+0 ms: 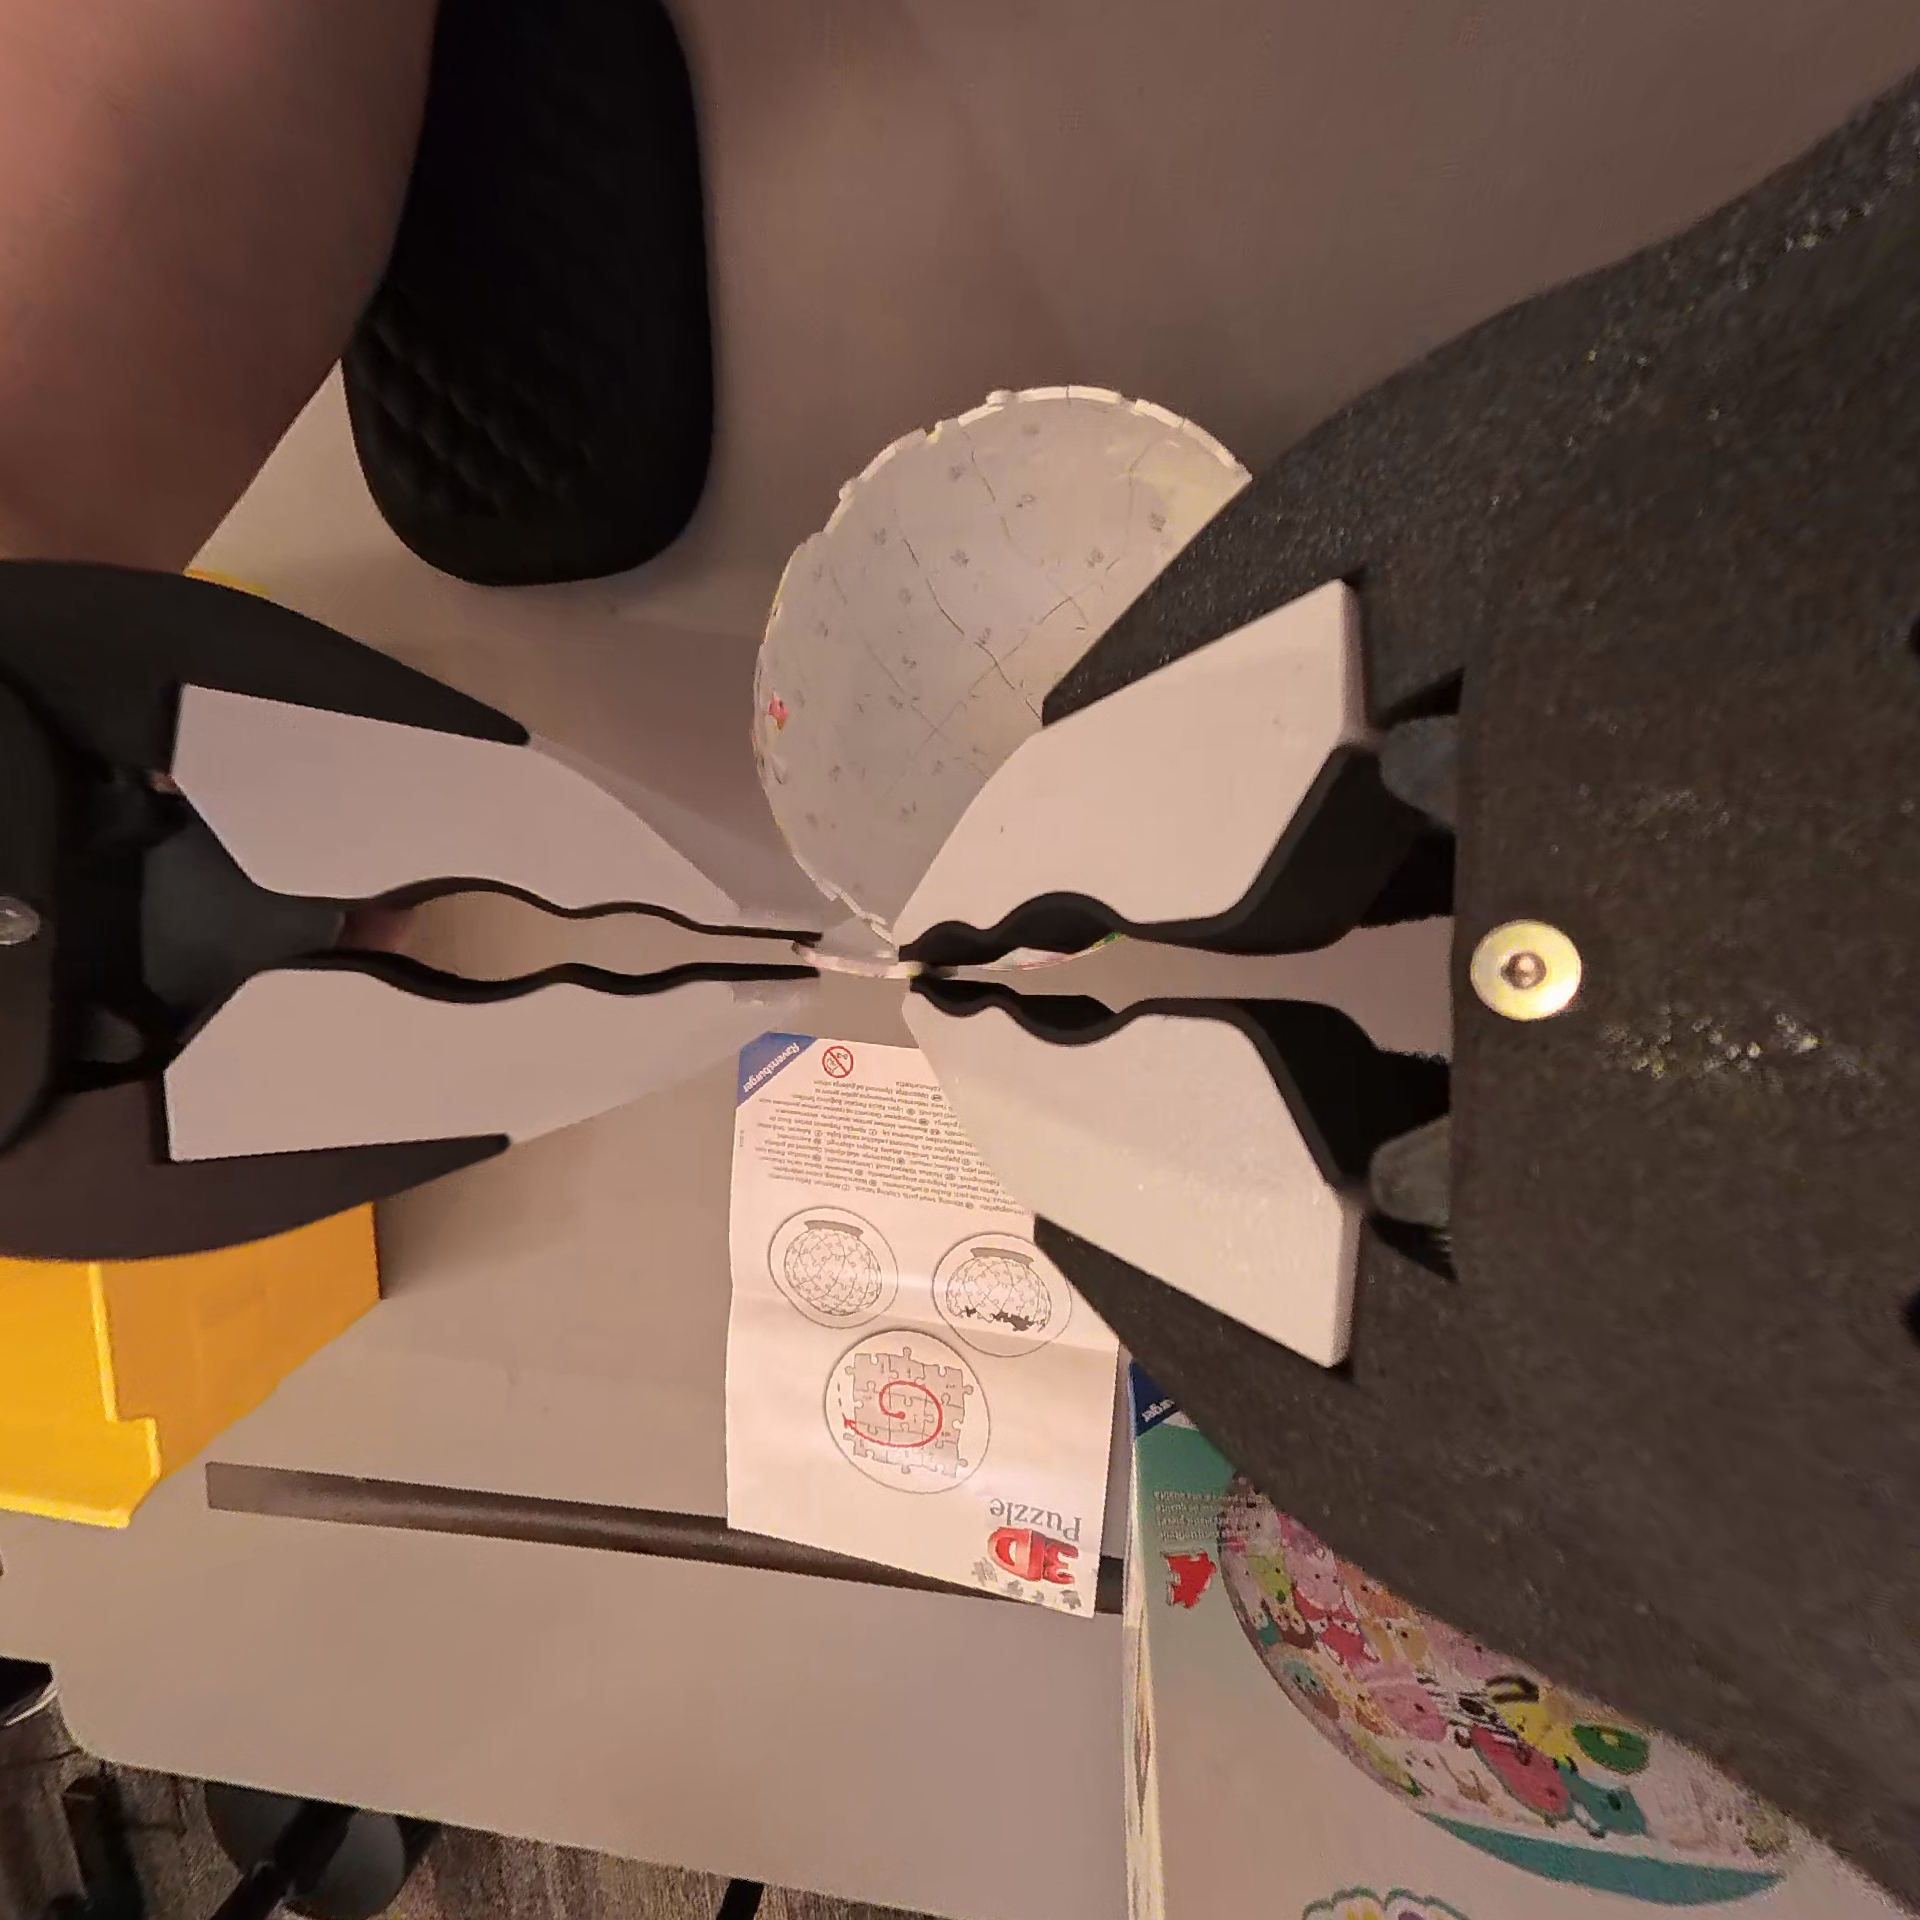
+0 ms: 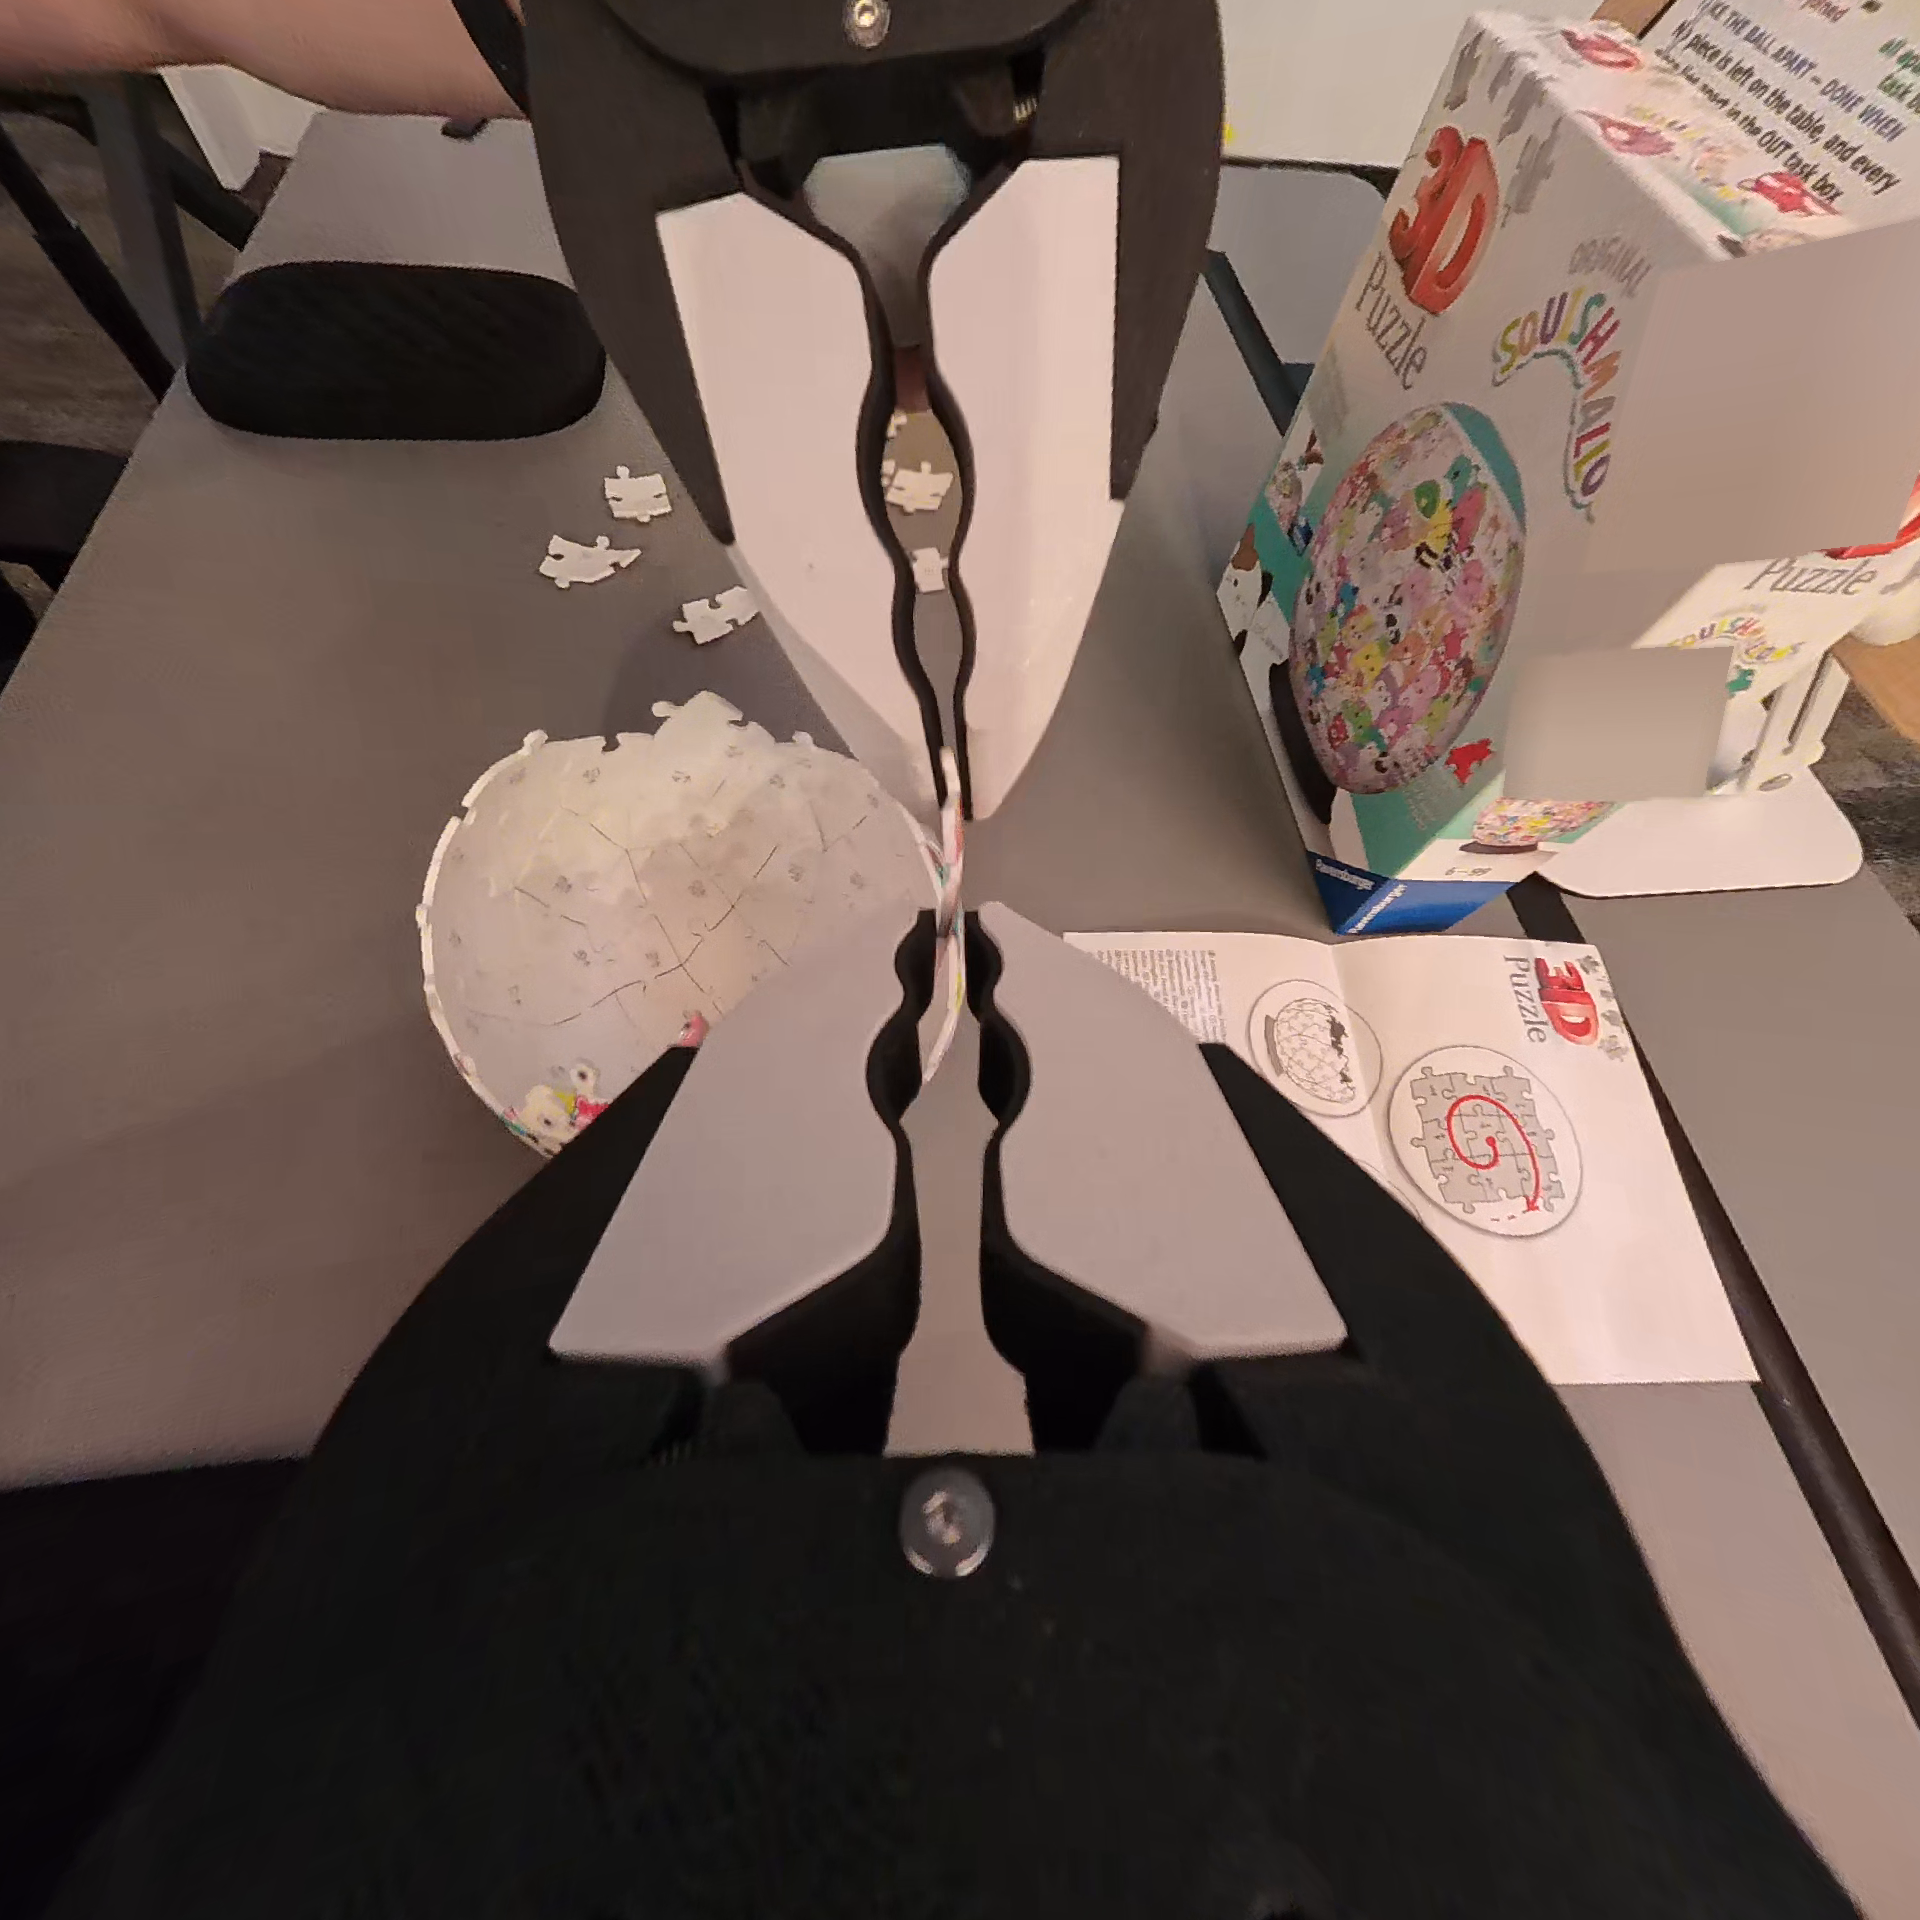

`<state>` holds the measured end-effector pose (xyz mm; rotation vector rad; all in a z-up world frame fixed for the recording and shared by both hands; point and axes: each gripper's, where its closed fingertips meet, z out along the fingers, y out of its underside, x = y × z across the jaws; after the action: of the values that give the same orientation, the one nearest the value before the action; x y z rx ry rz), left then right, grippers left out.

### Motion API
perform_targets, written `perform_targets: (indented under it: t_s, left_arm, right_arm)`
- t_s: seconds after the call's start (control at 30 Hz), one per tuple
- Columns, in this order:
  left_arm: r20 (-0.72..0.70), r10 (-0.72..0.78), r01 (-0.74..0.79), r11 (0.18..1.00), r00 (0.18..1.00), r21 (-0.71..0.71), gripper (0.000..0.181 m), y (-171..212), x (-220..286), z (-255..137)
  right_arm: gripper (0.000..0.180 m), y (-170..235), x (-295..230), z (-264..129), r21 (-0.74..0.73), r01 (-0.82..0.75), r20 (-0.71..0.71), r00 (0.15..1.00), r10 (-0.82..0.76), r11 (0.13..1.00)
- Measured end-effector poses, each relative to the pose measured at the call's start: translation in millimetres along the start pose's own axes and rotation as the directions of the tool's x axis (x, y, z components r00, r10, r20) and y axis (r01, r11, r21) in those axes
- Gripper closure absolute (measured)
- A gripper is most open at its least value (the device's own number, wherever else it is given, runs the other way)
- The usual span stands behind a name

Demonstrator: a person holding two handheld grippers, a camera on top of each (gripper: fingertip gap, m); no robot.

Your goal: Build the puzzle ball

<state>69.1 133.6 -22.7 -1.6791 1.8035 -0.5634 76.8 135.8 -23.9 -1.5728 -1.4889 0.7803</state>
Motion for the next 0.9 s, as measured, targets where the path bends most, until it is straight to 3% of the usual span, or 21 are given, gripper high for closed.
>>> perform_targets:
  t_s: [0.23,0.33,0.47,0.6,0.9]
  left_arm:
    - [-0.001,0.03,-0.03,0.999,1.0,-0.016,0.178,2,4,2]
    - [0.017,0.012,-0.012,1.0,1.0,-0.011,0.152,0,2,-1]
    - [-0.006,-0.012,0.012,0.996,1.0,-0.088,0.142,5,3,0]
    - [-0.009,0.014,-0.015,0.985,1.0,-0.169,0.142,8,6,5]
    - [0.003,0.046,-0.044,0.963,0.999,-0.265,0.166,14,8,15]
  right_arm:
    - [0.177,3,-1,7,-0.02,-0.059,0.023,0.998,0.06,0.998]
    - [0.177,12,-5,11,-0.056,-0.063,0.054,0.996,0.066,0.996]
    - [0.177,13,-9,15,-0.078,-0.017,0.06,0.998,0.022,0.997]
    - [0.176,13,-9,16,-0.088,0.021,0.05,0.999,-0.016,0.996]
    - [0.176,19,-6,18,-0.109,0.076,0.019,0.997,-0.074,0.991]
